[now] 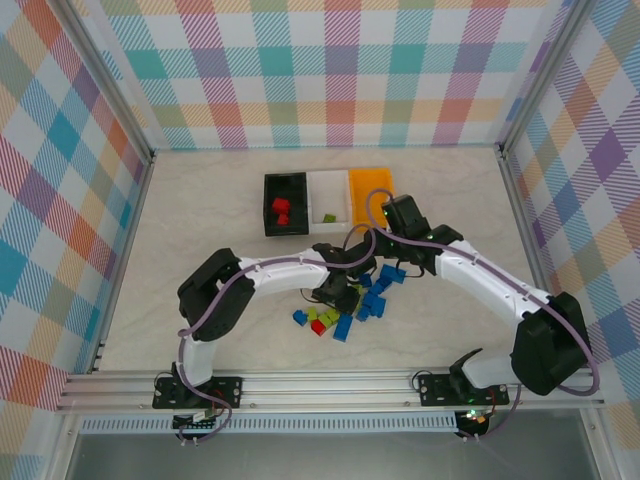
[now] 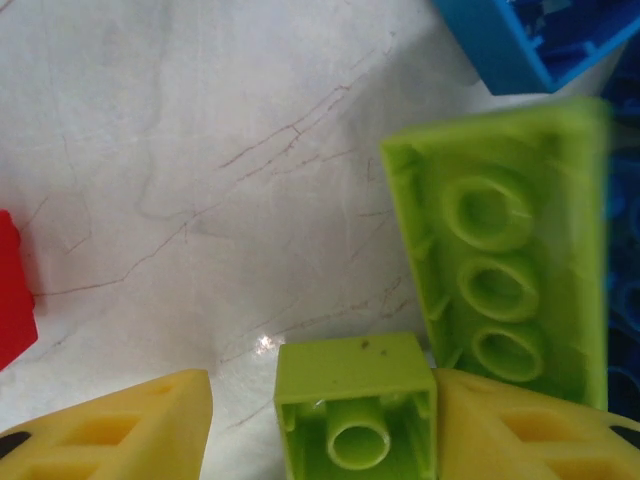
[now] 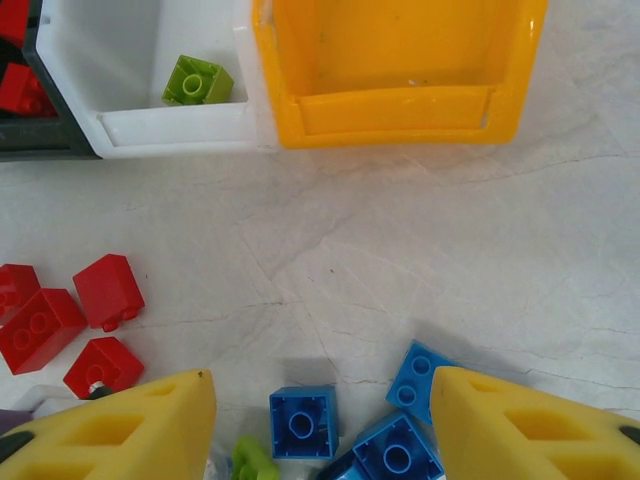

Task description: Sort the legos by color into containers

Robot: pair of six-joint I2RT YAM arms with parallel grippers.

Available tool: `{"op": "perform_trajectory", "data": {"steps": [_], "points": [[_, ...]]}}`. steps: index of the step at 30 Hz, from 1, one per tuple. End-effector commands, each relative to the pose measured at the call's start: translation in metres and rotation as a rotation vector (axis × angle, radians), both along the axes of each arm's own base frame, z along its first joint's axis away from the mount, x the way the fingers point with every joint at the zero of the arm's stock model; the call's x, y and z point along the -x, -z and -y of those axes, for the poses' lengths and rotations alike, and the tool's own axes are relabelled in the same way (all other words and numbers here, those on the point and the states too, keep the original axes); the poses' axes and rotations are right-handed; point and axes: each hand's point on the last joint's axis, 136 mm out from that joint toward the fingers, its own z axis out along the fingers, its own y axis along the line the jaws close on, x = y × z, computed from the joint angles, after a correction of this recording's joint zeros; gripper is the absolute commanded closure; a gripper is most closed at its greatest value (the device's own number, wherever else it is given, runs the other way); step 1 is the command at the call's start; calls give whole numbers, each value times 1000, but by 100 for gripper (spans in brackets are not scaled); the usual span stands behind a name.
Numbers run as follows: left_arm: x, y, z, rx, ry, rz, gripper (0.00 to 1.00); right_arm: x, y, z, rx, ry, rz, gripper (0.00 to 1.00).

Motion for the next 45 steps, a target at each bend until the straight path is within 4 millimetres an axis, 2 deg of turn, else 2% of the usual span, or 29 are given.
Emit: {"op": "perform_trajectory", "data": {"steps": [1, 6, 9, 12, 15, 18, 21, 25, 28, 31, 36, 39, 43, 45], "points": [[5, 0, -4, -54, 34, 2, 48, 0, -1, 6, 0, 18, 11, 41], [6, -2, -3, -36, 28, -1, 61, 0, 2, 8, 1, 20, 6, 41], [3, -10, -1, -19, 15, 24, 64, -1, 2, 7, -1, 23, 5, 41], [-6, -26, -1, -3, 0, 76, 65, -2, 0, 7, -4, 24, 9, 41], [-22, -51, -5, 21, -35, 148, 67, -3, -2, 9, -5, 34, 16, 41], [-46, -75, -11, 65, -98, 214, 67, -3, -2, 11, -6, 43, 16, 41], [-77, -98, -14, 116, -170, 280, 68, -3, -3, 13, -10, 58, 20, 41], [-137, -130, -19, 159, -288, 412, 69, -1, -5, 18, -16, 88, 25, 41], [-176, -143, -18, 197, -363, 473, 69, 2, -8, 22, -19, 104, 32, 41], [-208, -147, -12, 189, -389, 526, 69, 5, -11, 26, -21, 118, 42, 41], [-242, -119, -9, 126, -431, 534, 69, 10, -14, 29, -30, 120, 54, 41], [-257, -103, -14, 112, -480, 530, 69, 13, -14, 29, -37, 113, 54, 41], [-270, -89, -10, 114, -503, 521, 68, 16, -12, 30, -39, 104, 48, 41], [-274, -82, -9, 101, -510, 502, 61, 19, -11, 29, -44, 96, 45, 40]]}}
